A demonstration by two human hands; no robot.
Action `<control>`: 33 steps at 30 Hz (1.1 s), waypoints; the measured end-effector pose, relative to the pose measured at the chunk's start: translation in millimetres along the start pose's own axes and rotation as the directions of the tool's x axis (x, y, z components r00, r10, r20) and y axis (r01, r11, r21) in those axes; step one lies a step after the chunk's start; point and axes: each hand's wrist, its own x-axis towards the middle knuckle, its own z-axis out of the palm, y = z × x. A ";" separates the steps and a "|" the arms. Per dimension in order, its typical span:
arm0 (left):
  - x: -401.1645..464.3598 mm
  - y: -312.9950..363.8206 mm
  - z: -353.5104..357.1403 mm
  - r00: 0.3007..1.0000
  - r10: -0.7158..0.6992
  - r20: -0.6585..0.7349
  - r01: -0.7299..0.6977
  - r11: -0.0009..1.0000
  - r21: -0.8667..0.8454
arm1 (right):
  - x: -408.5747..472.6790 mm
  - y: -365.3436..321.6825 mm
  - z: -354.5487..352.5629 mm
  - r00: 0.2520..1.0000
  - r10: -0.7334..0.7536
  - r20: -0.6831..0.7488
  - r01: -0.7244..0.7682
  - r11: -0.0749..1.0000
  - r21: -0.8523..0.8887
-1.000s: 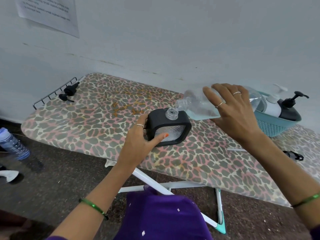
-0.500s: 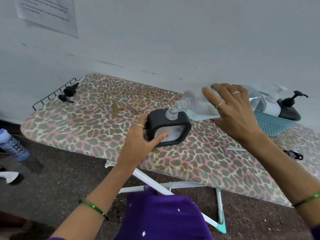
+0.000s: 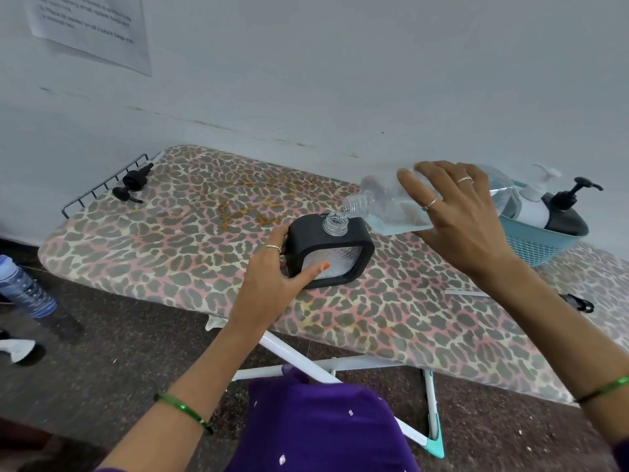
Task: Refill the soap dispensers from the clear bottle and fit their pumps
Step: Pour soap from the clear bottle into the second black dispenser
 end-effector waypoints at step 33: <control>-0.4 1.5 -0.5 1.000 -0.002 -0.001 0.002 1.000 0.002 | 0.5 4.3 -2.5 1.000 -0.002 0.029 0.003 1.000 -0.021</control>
